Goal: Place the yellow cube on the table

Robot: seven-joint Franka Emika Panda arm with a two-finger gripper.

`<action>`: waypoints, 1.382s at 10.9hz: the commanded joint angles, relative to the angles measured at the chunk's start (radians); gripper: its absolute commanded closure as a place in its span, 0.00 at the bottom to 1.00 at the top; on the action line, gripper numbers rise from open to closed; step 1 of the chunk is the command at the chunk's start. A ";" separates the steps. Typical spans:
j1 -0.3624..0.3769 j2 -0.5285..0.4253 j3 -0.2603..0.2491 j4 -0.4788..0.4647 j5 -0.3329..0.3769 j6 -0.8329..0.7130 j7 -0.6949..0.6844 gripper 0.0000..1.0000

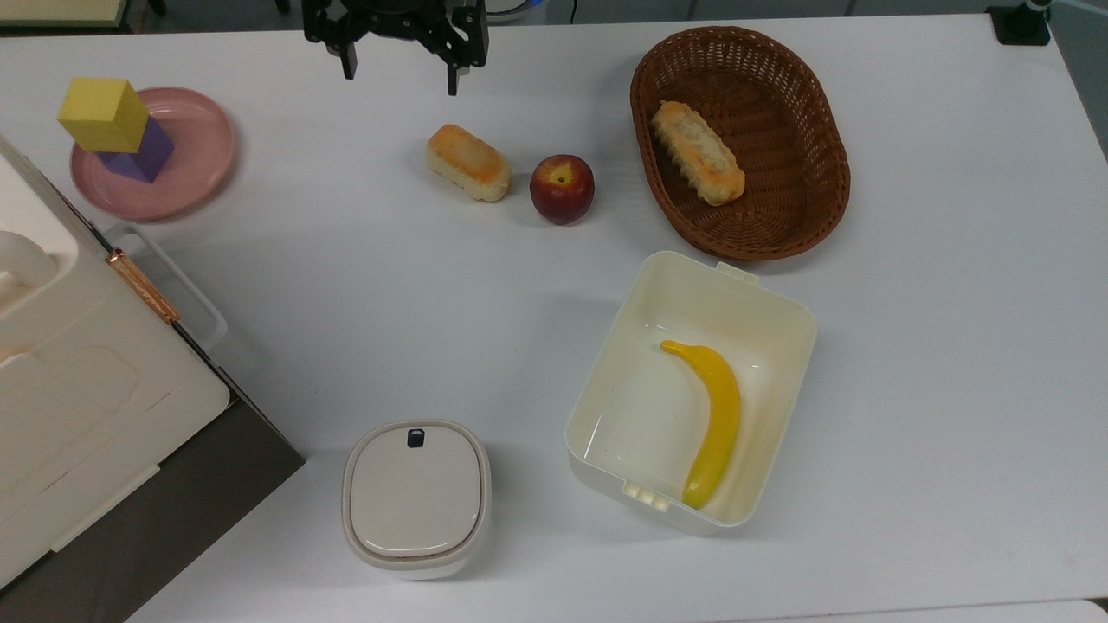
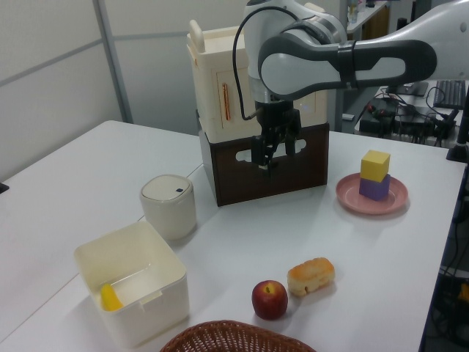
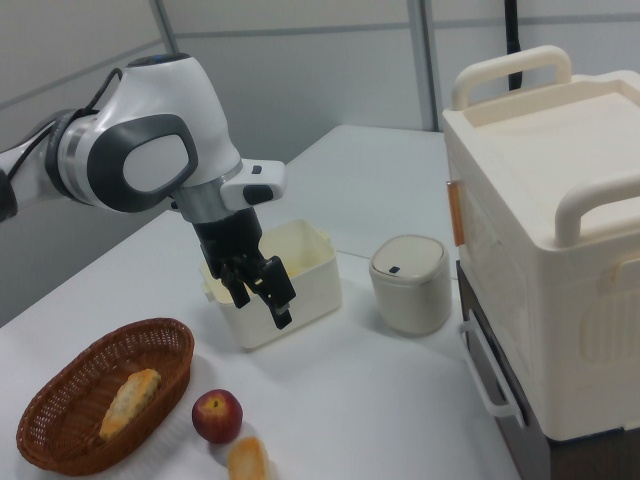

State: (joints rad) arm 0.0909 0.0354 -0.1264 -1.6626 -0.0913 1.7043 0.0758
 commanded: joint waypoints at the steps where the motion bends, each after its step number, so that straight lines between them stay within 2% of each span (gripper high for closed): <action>1: -0.040 -0.012 -0.010 0.011 -0.013 -0.028 -0.063 0.00; 6: -0.281 -0.052 -0.010 0.003 -0.011 -0.068 -0.295 0.00; 7: -0.366 -0.051 -0.010 -0.005 -0.011 -0.066 -0.383 0.00; 10: -0.509 -0.016 -0.025 -0.017 -0.011 -0.031 -0.623 0.00; 13: -0.612 0.050 -0.027 -0.032 -0.011 0.072 -0.753 0.00; 15: -0.649 0.122 -0.029 -0.034 -0.015 0.150 -0.766 0.00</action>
State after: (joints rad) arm -0.5306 0.0985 -0.1545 -1.6825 -0.0998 1.7728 -0.6591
